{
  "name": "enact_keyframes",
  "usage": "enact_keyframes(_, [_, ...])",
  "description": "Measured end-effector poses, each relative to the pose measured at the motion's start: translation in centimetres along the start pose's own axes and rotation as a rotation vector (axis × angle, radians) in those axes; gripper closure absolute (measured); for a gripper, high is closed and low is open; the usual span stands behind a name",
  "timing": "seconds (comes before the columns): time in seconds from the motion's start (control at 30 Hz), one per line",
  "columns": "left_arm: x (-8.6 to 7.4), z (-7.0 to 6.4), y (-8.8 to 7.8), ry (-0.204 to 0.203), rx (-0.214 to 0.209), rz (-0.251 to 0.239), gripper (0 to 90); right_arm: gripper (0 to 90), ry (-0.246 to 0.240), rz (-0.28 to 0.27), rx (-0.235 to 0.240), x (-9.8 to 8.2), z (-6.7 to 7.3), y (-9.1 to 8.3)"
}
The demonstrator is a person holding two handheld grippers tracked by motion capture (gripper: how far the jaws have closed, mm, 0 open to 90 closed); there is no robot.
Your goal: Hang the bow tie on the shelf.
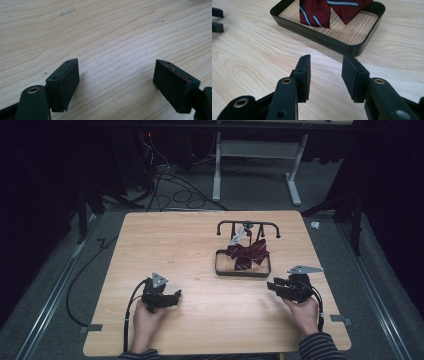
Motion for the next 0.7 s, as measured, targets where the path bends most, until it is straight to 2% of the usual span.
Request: enact_keyframes(0.7, [0.0, 0.0, 0.0, 0.000, 0.000, 0.000, 21.4, 59.9, -0.038, 0.039, -0.008, -1.3, 0.8, 1.7])
Point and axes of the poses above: each handheld gripper's, and its own axes: y roughly forward along the jaws, x roughly out of its top, z roughly to its left, the point moved 10 cm from there along y, roughly forward along the jaws, and after that the axes turned 8 degrees about -x, right-handed, at the moved point
